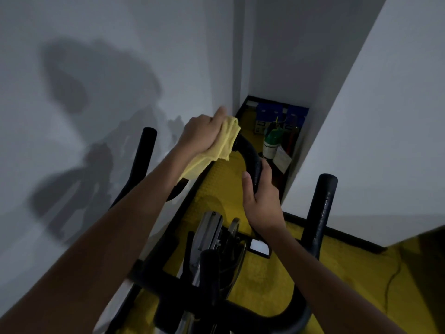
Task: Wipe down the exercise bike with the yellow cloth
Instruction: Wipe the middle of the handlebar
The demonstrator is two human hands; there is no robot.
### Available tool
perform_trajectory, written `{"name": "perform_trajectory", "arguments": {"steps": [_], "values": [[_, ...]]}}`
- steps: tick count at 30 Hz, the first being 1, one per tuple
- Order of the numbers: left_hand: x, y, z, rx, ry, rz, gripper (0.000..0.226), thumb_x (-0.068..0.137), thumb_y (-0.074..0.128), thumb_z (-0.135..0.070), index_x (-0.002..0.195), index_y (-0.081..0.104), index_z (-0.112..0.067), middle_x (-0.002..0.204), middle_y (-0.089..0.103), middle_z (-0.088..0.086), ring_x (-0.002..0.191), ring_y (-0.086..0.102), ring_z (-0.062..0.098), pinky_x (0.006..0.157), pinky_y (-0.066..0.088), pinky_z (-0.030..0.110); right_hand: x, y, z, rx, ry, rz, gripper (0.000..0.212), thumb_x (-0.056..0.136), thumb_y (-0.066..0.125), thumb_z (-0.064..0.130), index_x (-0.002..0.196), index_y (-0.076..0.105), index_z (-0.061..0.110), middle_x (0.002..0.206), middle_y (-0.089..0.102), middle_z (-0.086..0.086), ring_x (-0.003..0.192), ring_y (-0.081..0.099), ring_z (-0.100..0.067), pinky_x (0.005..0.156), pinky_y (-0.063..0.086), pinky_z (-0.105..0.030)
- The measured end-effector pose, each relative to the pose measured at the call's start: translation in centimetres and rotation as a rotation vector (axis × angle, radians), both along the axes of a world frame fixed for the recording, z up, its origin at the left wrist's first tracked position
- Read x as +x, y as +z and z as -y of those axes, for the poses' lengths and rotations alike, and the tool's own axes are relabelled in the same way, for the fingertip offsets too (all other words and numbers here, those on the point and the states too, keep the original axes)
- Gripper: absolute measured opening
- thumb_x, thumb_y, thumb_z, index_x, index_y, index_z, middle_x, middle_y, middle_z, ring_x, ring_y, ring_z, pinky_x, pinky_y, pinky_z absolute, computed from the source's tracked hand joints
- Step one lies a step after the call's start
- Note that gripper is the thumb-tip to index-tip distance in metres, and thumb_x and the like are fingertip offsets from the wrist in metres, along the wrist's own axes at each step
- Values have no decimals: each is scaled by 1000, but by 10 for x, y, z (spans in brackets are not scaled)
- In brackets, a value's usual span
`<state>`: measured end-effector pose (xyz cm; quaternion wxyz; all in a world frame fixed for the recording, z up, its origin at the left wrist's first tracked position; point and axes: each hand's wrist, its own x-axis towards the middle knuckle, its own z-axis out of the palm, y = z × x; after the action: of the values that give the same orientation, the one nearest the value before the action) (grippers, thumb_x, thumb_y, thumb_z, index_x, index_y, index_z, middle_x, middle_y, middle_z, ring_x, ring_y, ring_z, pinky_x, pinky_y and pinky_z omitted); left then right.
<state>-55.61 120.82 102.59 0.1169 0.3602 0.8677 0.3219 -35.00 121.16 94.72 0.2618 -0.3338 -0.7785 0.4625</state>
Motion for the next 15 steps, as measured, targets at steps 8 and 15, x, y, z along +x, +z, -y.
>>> {"name": "perform_trajectory", "arguments": {"steps": [8,15], "values": [[-16,-66,87,-90,177,135,55,108,28,-41,136,49,1,106,64,23,103,63,38,85,45,41,-1,-3,-2,-6,4,-16,62,106,37,50,159,15,27,69,61,3,51,59,-8,46,50,-34],[-9,-80,123,109,147,-108,32,105,35,-18,108,59,2,57,53,1,46,50,20,46,44,31,-1,-5,-2,-18,-3,-42,64,105,37,51,159,15,25,67,60,3,49,58,-8,44,47,-28]]}}
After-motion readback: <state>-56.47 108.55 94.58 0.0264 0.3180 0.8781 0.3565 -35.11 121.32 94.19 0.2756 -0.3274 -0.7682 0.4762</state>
